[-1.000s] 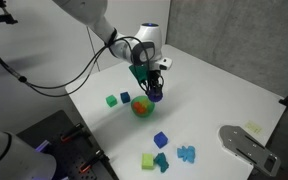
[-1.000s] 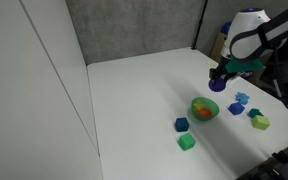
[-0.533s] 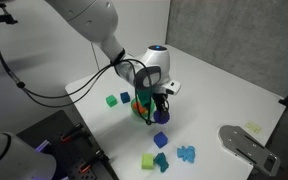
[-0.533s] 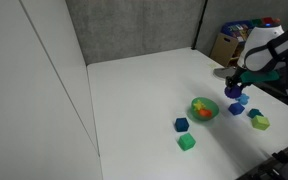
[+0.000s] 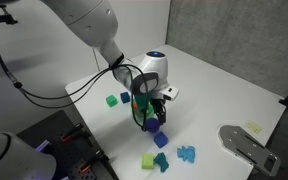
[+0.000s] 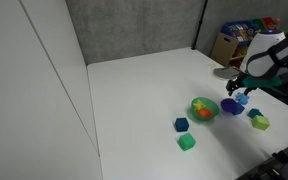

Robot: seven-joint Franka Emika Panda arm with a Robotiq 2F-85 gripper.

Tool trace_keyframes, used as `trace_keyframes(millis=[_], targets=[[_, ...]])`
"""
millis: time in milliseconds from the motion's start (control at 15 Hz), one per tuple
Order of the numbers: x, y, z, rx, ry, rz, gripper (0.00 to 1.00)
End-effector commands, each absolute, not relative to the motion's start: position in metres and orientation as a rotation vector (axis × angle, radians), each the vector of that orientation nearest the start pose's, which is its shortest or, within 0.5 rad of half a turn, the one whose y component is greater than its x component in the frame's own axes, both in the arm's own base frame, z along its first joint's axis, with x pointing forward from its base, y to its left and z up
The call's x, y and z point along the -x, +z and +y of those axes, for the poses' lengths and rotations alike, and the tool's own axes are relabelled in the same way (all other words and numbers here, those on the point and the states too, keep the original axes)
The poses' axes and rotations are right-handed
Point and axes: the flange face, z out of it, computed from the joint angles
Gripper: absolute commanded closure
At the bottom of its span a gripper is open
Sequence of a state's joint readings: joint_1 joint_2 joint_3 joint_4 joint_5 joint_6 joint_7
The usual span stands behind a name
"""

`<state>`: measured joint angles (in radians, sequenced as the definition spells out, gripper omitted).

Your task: Remove the ball out of the green bowl

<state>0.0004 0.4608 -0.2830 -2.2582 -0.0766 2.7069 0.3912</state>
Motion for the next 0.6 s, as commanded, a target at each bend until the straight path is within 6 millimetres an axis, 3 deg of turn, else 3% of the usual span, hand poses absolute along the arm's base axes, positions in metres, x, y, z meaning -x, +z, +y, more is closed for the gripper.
trace_keyframes(millis=[0, 533], targets=[[-0.506, 0.211, -0.142, 3.101, -0.087, 0.933, 0.0], [-0.464, 0.326, -0.106, 3.027, -0.145, 0.827, 0.0]])
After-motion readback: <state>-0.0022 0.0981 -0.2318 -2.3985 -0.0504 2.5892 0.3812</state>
